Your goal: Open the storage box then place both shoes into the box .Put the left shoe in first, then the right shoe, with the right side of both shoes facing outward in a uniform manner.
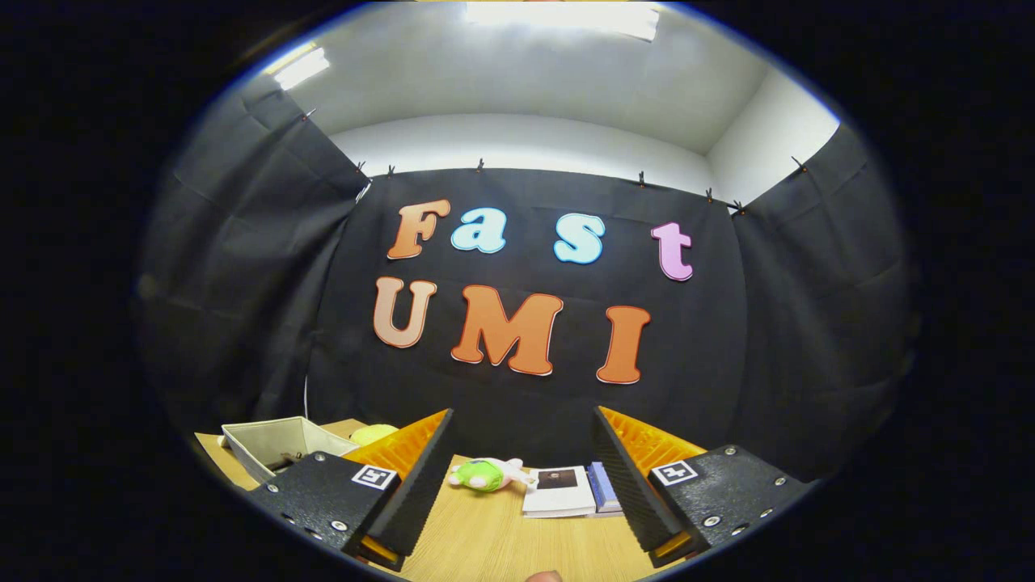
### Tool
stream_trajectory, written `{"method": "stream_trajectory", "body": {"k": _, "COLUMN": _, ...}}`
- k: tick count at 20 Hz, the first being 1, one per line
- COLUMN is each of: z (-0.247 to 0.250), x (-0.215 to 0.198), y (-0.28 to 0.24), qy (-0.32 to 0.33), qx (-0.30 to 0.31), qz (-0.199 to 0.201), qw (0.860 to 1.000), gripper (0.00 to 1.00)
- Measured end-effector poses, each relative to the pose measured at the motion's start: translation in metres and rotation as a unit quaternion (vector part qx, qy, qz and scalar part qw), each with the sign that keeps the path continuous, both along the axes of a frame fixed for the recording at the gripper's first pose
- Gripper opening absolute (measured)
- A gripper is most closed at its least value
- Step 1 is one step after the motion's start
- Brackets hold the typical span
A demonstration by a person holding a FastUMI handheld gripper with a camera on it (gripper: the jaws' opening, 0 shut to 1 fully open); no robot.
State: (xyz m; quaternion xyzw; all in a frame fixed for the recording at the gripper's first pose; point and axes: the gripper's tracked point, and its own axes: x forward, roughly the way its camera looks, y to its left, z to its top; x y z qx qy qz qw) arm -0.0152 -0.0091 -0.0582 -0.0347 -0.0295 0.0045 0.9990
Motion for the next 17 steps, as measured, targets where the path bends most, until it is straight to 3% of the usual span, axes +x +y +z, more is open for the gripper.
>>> {"method": "stream_trajectory", "body": {"k": 17, "z": -0.001, "x": 0.002, "y": -0.009, "qy": 0.001, "qx": 0.016, "qz": -0.007, "qw": 1.000, "gripper": 0.99}}
